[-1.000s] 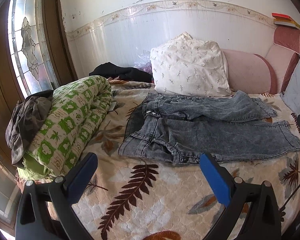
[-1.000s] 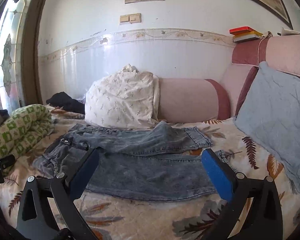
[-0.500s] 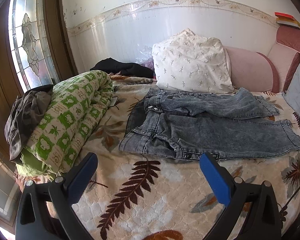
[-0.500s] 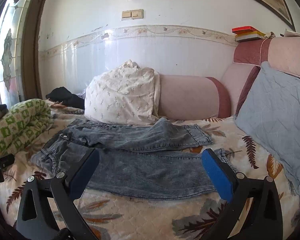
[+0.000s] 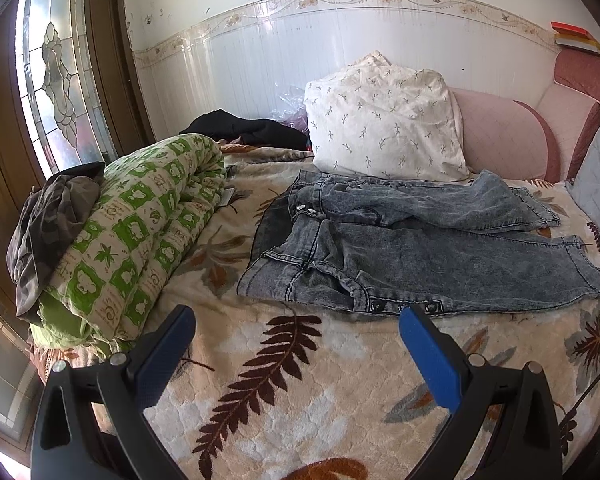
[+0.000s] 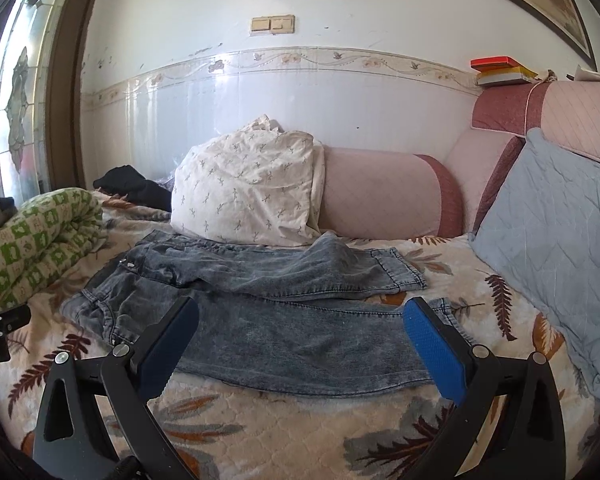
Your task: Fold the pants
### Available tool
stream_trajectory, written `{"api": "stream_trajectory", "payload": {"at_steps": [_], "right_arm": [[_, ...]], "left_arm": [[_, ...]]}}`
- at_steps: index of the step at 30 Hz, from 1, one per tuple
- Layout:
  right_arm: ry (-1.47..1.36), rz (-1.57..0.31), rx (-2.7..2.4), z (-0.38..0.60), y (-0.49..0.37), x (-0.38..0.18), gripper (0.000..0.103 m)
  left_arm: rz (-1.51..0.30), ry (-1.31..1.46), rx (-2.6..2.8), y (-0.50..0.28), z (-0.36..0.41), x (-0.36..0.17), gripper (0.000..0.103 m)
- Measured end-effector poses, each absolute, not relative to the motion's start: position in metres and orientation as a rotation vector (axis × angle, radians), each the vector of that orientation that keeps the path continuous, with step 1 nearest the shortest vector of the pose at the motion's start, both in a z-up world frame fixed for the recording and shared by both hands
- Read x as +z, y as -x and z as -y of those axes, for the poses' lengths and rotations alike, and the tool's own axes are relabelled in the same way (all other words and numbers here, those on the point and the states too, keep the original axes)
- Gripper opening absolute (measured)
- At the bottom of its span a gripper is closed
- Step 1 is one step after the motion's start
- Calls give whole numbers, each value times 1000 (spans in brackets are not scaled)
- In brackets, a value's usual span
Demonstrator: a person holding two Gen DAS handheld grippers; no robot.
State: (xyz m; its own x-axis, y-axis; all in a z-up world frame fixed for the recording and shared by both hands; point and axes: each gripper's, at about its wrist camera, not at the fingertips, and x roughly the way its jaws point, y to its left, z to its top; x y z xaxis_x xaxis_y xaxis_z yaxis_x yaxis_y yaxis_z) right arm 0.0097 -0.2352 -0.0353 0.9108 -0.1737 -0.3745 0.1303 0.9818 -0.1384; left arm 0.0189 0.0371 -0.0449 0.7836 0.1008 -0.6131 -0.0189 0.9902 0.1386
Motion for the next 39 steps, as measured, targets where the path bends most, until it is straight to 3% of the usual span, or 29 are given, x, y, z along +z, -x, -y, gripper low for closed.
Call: {"api": "stream_trajectory", "payload": {"at_steps": [39], "right_arm": [[166,-435,-164,226,-19,-47,103]], "left_arm": [[-705,-111,72,-38,-45,-58,103]]}}
